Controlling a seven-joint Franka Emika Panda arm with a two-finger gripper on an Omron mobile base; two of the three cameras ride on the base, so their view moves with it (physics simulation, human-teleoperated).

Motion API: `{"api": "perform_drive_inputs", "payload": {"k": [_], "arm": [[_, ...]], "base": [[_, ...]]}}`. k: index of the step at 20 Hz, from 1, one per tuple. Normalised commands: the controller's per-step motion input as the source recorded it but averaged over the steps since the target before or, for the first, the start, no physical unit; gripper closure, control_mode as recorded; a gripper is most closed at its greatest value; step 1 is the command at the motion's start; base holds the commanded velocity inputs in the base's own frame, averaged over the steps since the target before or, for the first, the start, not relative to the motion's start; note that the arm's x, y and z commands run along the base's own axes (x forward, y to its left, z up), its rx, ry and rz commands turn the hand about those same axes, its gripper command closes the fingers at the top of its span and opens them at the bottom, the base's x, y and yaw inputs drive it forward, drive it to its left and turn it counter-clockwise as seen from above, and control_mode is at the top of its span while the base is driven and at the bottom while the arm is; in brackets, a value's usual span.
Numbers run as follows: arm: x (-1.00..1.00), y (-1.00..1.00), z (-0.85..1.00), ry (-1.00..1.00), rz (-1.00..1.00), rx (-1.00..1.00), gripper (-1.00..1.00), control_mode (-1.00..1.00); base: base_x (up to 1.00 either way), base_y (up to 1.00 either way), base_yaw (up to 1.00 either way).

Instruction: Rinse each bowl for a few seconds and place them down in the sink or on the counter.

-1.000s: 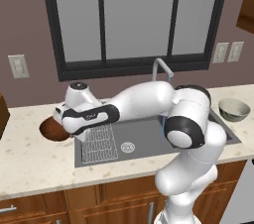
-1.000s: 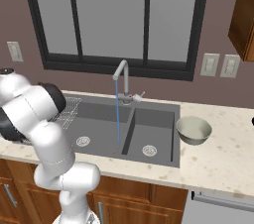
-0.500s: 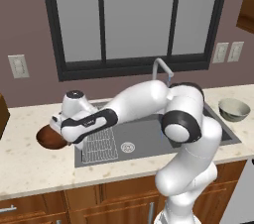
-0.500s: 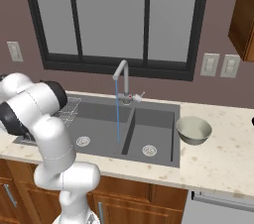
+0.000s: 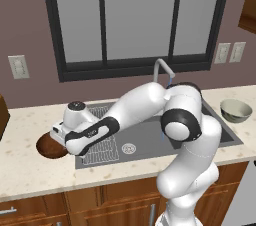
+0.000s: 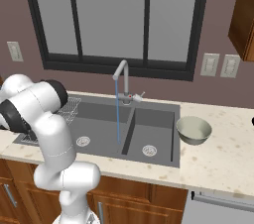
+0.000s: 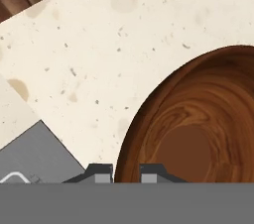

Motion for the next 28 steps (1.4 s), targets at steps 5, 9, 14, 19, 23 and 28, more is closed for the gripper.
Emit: {"api": "perform_drive_inputs", "payload": {"k": [5,9,14,19,23,28], "arm": [[-0.02,0.04,-0.26,-0.05,0.06,0.0,1.0,-1.0],[0.0,0.11,-0.25,-0.04,0.06,0.0,1.0,-1.0],[0.02,0.13,-0.02,-0.03,0.04,0.0,-1.0,-1.0],[-0.01,0.01,0.23,-0.05,0.04,0.0,-1.0,-1.0],[-0.15,0.0,0.21,-0.07,0.05,0.0,-1.0,-1.0],[-0.2,0.0,0.24,-0.08,0.05,0.0,-1.0,-1.0]], "base": [[0.0,0.0,0.0],[0.0,0.0,0.0],[0.0,0.0,0.0],[0.0,0.0,0.0],[0.0,0.0,0.0],[0.0,0.0,0.0]]}}
